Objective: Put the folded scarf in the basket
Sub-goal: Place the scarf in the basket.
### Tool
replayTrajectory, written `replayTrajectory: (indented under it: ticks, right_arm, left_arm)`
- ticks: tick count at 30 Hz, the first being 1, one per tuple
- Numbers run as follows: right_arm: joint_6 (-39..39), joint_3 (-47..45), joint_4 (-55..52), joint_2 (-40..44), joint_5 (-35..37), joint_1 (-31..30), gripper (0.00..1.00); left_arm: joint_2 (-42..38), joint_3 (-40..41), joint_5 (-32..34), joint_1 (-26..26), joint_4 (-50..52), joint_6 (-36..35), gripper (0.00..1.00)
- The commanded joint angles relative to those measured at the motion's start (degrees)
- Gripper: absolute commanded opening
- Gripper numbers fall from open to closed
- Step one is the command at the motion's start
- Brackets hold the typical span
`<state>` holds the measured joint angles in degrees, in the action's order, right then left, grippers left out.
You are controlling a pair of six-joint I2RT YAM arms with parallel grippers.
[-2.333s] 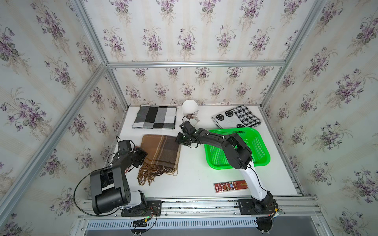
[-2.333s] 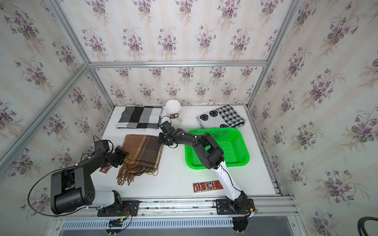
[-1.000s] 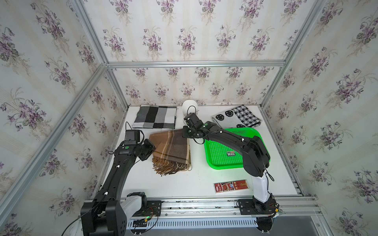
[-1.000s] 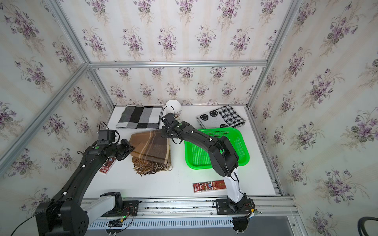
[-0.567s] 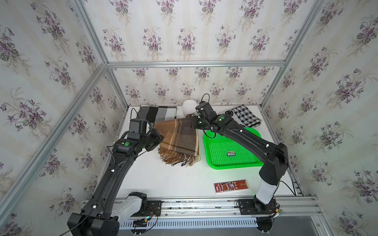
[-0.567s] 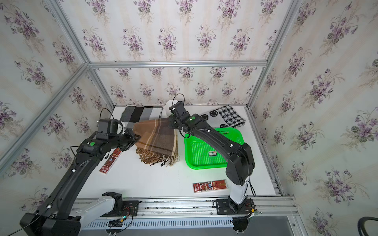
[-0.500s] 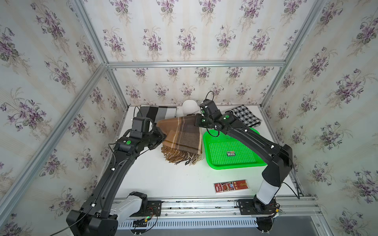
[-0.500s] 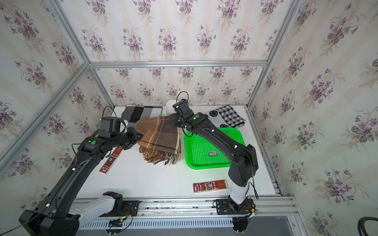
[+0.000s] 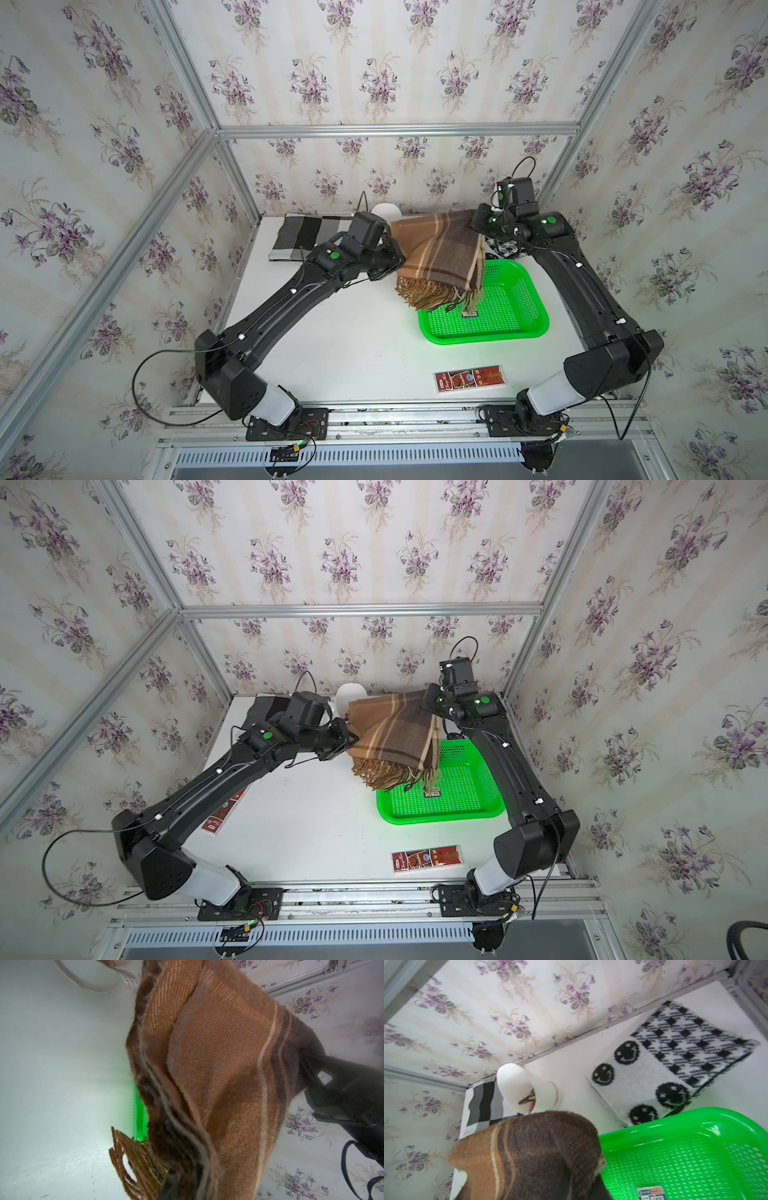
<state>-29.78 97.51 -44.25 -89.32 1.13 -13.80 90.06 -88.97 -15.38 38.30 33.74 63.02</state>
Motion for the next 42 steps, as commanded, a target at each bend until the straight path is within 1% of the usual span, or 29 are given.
replayTrajectory:
  ticks: [1, 4, 8, 15, 18, 20, 26, 30, 33, 36, 37, 38, 39, 40, 41, 42]
  right_arm:
    - [2.4, -1.2, 0.2, -0.2, -0.7, 4.1, 0.00]
    - [2.7, -3.0, 1.0, -1.0, 0.2, 7.1, 0.00]
    - [2.3, -8.2, 3.0, -0.7, 2.0, 9.8, 0.00]
    - [1.0, -20.9, 7.1, 0.9, 4.4, 11.3, 0.00]
    - [0.3, -25.0, 8.4, 1.7, 5.7, 11.3, 0.00]
    - [-0.1, -27.0, 9.2, 2.0, 6.8, 11.3, 0.00]
    - [-1.5, -29.4, 10.9, -1.1, 6.9, 11.3, 0.00]
    - [-2.0, -28.8, 12.1, -3.7, 7.4, 11.4, 0.00]
    - [-2.2, -27.5, 12.4, -6.0, 7.0, 11.4, 0.00]
    - [-2.5, -26.6, 12.7, -7.2, 7.6, 11.4, 0.00]
    - [-2.7, -26.4, 12.6, -7.8, 8.0, 11.3, 0.00]
    - [-2.8, -26.0, 12.2, -8.4, 8.3, 11.4, 0.00]
    - [-3.0, -25.9, 12.1, -8.9, 8.6, 11.4, 0.00]
    - [-3.2, -25.8, 11.9, -9.4, 8.9, 11.4, 0.07]
    - [-3.3, -25.9, 11.8, -9.6, 9.3, 11.4, 0.22]
    - [-3.4, -26.1, 11.9, -9.5, 9.7, 11.5, 0.33]
  left_arm:
    - [5.9, -4.3, 1.1, 2.9, -2.7, 0.2, 0.00]
    - [11.7, -6.9, 0.7, 4.8, -5.5, 0.8, 0.00]
    - [17.9, -10.4, 1.4, 8.2, -5.1, 0.6, 0.00]
    - [19.7, -3.7, 1.2, 12.2, -7.3, 2.9, 0.00]
    - [19.2, -0.5, 1.5, 13.6, -7.9, 3.6, 0.00]
    - [19.5, 0.0, 2.3, 14.4, -7.2, 3.4, 0.00]
    - [23.9, -0.5, 1.5, 14.6, -7.3, 2.8, 0.00]
    - [25.5, -2.5, 3.7, 14.8, -4.5, 0.9, 0.00]
    - [26.3, -2.4, 4.1, 14.8, -4.6, 0.3, 0.00]
    - [27.8, -2.9, 2.7, 14.9, -4.7, 0.3, 0.10]
    - [28.3, -3.0, 2.1, 15.0, -4.4, 0.5, 0.15]
    - [28.7, -3.0, 1.6, 15.0, -4.2, 0.6, 0.25]
    - [29.0, -2.7, 1.1, 15.0, -4.1, 0.8, 0.38]
    - [29.0, -2.3, 0.7, 15.0, -4.2, 0.9, 0.51]
    - [28.8, -1.7, 0.3, 15.0, -4.7, 1.0, 0.63]
    - [28.4, -1.3, 0.2, 14.9, -4.9, 1.0, 0.72]
